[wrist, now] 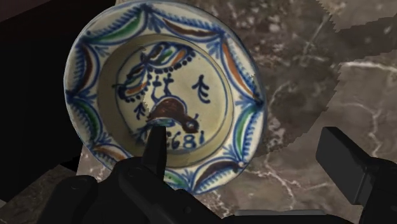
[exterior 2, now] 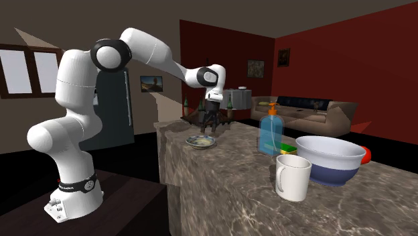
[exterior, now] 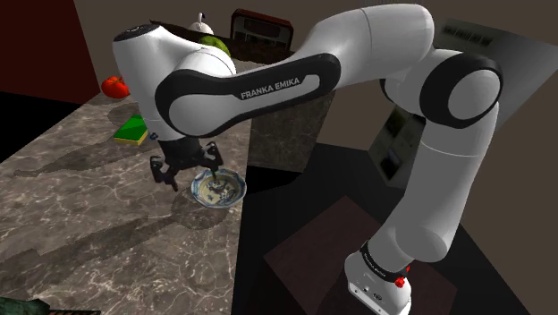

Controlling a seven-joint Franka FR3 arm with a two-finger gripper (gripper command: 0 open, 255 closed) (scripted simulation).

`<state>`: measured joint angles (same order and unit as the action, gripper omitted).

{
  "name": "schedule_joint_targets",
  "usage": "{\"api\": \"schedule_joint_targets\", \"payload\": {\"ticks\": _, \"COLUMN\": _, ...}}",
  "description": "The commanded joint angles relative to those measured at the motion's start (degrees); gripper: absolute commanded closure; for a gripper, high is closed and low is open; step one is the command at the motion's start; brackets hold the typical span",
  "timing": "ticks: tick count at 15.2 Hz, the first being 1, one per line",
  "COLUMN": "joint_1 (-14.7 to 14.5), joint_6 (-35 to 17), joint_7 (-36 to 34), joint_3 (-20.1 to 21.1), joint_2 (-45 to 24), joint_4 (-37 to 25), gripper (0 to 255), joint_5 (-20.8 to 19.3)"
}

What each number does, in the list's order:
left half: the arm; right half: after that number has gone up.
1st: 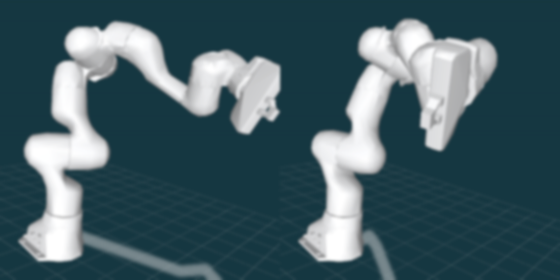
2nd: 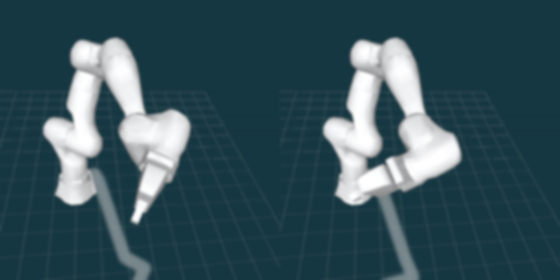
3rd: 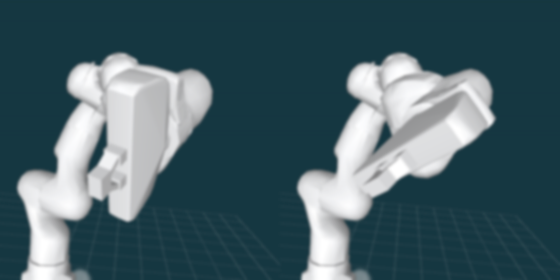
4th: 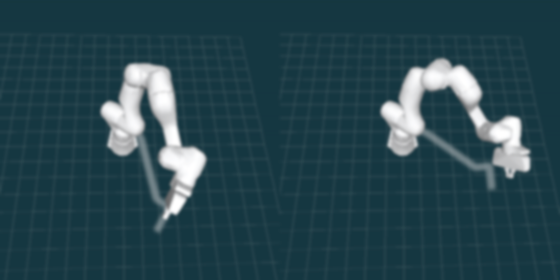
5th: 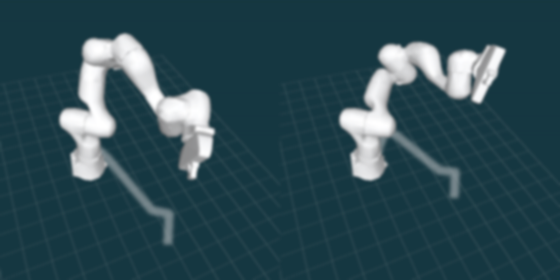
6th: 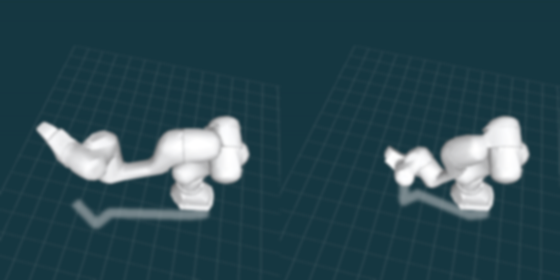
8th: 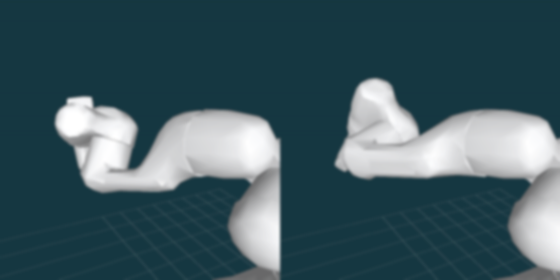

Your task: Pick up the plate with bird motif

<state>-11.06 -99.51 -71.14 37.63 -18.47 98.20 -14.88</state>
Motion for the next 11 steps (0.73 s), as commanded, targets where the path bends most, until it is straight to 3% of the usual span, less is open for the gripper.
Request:
{"api": "schedule_joint_targets", "payload": {"ticks": 1, "joint_1": -0.2, "joint_6": -1.2, "joint_7": -0.5, "joint_3": -0.2, "joint_2": -0.7, "joint_4": 0.7, "gripper": 0, "joint_5": -0.4}}
{"api": "schedule_joint_targets", "payload": {"ticks": 6, "joint_1": -0.3, "joint_6": -3.5, "joint_7": -1.1, "joint_3": -0.4, "joint_2": -1.7, "joint_4": 2.3, "gripper": 0, "joint_5": -1.1}}
{"api": "schedule_joint_targets", "payload": {"ticks": 7, "joint_1": -0.3, "joint_6": -3.5, "joint_7": -1.1, "joint_3": -0.4, "joint_2": -1.7, "joint_4": 2.3, "gripper": 255, "joint_5": -1.2}}
{"api": "schedule_joint_targets", "payload": {"ticks": 11, "joint_1": -0.3, "joint_6": -3.5, "joint_7": -1.1, "joint_3": -0.4, "joint_2": -1.7, "joint_4": 2.2, "gripper": 255, "joint_5": -1.1}}
